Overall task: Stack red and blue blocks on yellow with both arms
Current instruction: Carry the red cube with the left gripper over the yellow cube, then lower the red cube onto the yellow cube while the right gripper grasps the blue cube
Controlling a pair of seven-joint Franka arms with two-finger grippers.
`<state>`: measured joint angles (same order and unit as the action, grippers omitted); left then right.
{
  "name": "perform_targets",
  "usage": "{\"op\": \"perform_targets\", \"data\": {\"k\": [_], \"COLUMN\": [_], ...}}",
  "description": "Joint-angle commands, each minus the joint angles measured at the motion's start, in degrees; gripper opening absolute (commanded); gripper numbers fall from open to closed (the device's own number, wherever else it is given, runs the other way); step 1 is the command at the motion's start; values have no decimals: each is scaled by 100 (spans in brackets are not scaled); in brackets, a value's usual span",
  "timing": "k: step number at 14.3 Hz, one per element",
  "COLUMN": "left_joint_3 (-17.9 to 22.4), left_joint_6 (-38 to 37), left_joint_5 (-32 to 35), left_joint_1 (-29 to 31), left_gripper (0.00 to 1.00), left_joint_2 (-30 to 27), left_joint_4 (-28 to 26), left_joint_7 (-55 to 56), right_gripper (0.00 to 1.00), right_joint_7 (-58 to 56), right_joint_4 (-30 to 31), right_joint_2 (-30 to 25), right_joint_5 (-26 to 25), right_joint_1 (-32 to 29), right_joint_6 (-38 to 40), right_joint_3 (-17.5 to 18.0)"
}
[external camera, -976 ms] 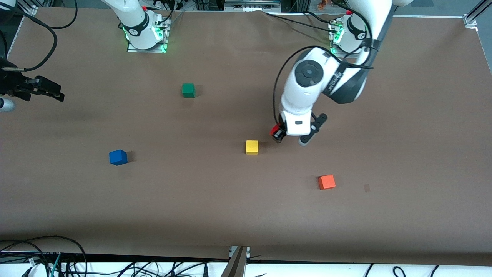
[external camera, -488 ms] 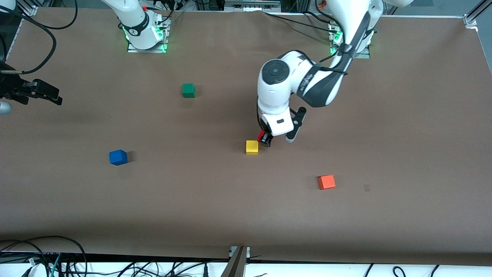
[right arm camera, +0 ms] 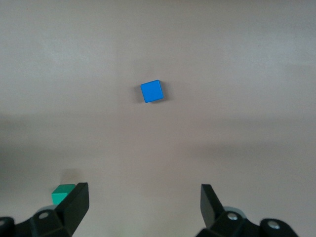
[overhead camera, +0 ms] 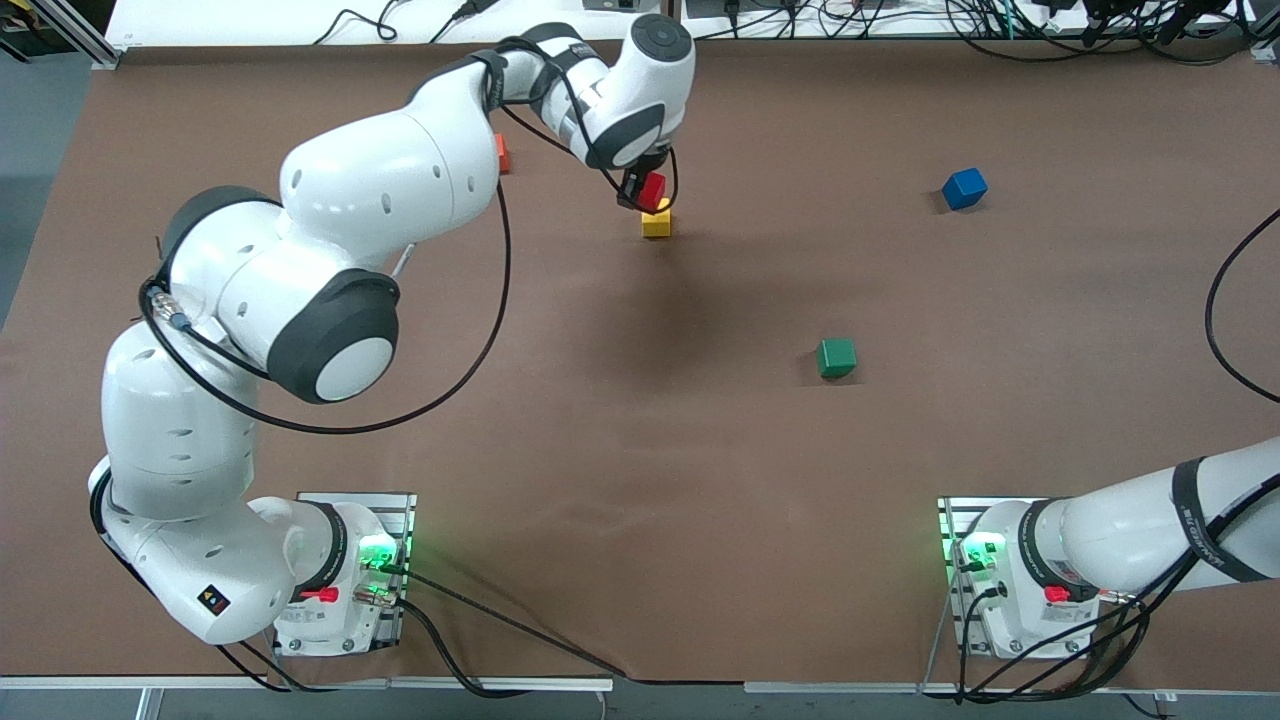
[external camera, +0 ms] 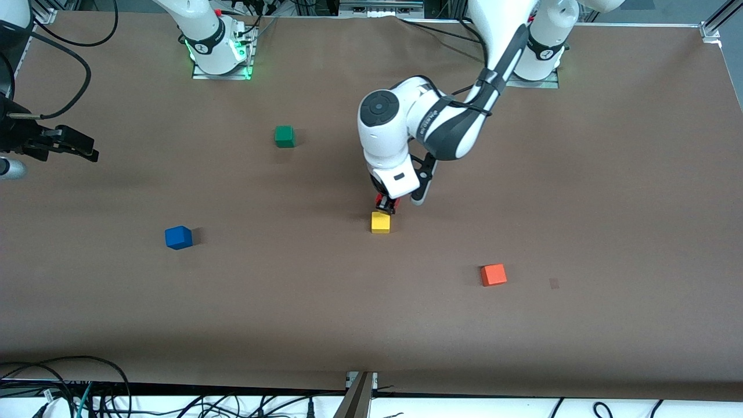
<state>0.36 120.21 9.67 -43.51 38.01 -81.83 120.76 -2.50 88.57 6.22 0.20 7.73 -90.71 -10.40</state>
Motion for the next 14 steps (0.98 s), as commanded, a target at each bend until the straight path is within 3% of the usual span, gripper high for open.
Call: {"op": "perform_targets", "data": {"k": [1,4,14], "left_joint_3": [253,368,517], "left_joint_6": [-174,-174,-174], "left_joint_5": [167,158,158], "left_joint_1": [-202,-211,-228], "left_gripper": [0,0,0], "left_joint_2": [522,830,1033], "left_joint_4": [597,870,1213], "left_joint_7": [317,615,1099], "right_gripper": [100,100,100], "right_joint_7": [-22,-31,-233], "right_joint_4": [-85,-85,-85], "right_joint_2": [352,477,1267], "right_joint_5": [-64,-38,-38], "right_joint_1": [9,-35,-122], "right_joint_6": [-26,-26,-342], "right_joint_3": [38,38,29]}}
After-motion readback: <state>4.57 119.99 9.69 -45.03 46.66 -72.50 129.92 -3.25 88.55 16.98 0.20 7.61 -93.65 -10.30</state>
